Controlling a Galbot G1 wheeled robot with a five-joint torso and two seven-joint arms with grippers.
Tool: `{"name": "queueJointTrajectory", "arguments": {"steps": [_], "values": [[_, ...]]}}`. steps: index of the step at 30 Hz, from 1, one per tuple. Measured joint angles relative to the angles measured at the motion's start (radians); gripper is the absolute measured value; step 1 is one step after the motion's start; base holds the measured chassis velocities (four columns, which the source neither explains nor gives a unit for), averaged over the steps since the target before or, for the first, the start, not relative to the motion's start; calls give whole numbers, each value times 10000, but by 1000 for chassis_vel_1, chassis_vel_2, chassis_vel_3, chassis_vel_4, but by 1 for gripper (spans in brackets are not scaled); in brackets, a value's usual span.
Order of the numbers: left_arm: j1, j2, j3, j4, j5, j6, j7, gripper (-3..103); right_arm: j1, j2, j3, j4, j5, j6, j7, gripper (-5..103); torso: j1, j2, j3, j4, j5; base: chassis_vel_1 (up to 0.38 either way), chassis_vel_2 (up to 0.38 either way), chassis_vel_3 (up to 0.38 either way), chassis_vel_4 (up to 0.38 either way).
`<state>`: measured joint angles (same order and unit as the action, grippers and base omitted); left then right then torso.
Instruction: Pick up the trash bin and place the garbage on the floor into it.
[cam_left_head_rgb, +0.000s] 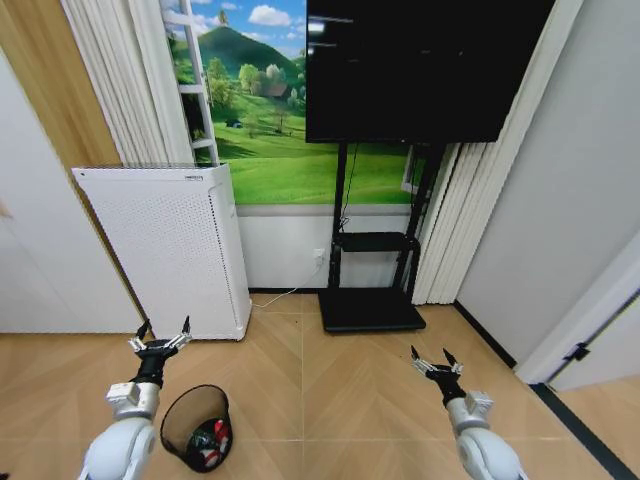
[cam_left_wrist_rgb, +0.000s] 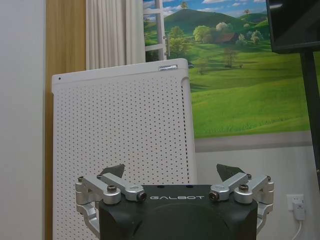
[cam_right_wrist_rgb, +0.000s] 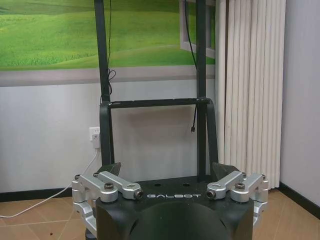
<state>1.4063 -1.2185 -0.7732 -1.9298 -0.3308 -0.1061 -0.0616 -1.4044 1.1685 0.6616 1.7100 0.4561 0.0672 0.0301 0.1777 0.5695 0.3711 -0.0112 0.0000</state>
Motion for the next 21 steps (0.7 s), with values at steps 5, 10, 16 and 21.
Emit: {"name": "queueJointTrajectory", "arguments": {"steps": [5,10,16,21], "values": [[0,0,0,-1,0,1,0,100,0,0,0,0,0,0,0,100,68,169,102,1,0,0,0,0,0],[0,0,0,0,0,1,0,100,0,0,0,0,0,0,0,100,140,362,222,0,0,0,0,0,0],[0,0,0,0,0,0,0,100,0,0,0,0,0,0,0,100,267,684,416,0,0,0,0,0,0],[0,0,0,0,0,0,0,100,0,0,0,0,0,0,0,100,373,947,575,0,0,0,0,0,0]]}}
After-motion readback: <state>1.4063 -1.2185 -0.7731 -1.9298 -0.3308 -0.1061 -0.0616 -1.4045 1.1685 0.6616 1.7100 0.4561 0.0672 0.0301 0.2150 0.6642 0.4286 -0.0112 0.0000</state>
